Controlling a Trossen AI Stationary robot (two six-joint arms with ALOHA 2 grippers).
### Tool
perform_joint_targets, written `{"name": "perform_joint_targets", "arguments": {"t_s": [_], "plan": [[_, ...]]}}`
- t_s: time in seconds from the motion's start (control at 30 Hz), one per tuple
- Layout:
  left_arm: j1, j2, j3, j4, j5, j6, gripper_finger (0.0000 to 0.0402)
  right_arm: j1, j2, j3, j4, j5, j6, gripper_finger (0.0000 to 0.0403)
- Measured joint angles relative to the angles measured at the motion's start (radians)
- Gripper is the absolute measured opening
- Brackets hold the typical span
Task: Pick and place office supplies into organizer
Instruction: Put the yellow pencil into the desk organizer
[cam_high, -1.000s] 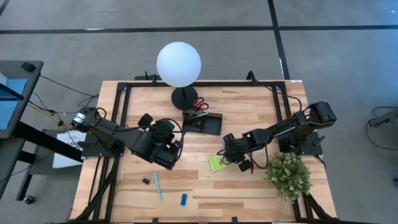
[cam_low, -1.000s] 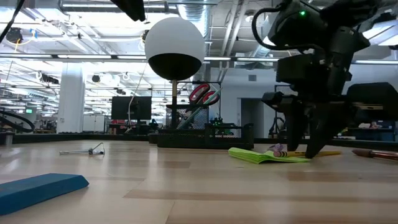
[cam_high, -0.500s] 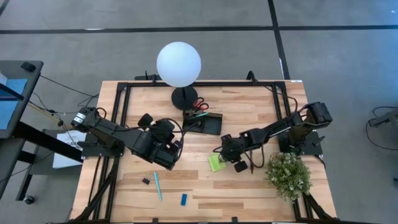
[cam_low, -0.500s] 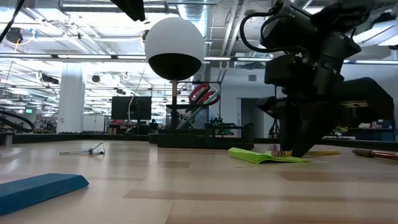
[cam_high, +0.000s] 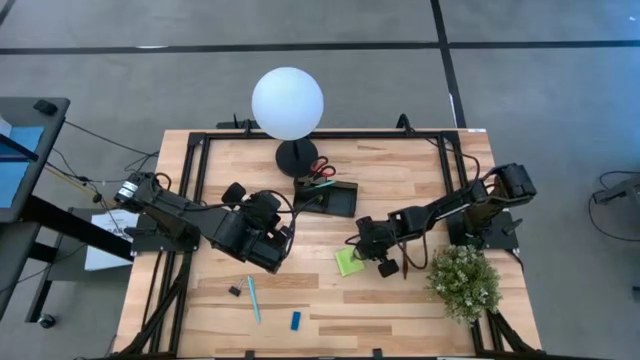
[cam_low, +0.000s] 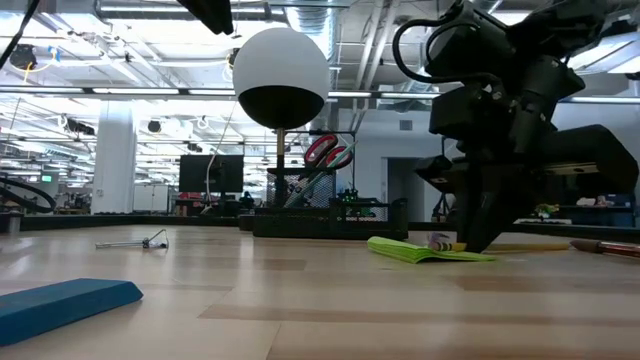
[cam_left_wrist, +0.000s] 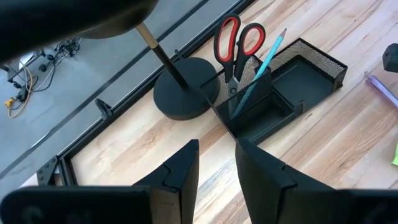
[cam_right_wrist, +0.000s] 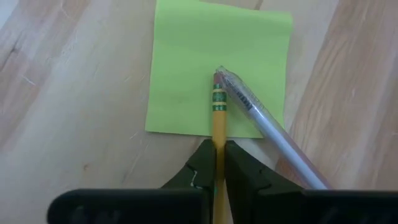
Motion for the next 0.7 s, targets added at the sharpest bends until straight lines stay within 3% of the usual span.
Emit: {"name": "perform_joint_targets", "arguments": {"t_s": [0.37, 0.53, 0.7], "plan": [[0.000, 0.000, 0.000, 0.000, -0.023, 0.004, 0.0100, -0.016, -0.182, -0.016, 0.037, -0.062, -0.019, 0.0015], [0.000, 0.000, 0.000, 0.000, -0.036, 0.009, 0.0100, -0.016, -0.254, -0.016, 0.144, -0.170, -0.028, 0.0014], [0.000, 0.000, 0.000, 0.000, -0.080, 0.008, 0.0100, -0.034, -0.321, -0.014, 0.337, -0.175, -0.061, 0.0018]]}}
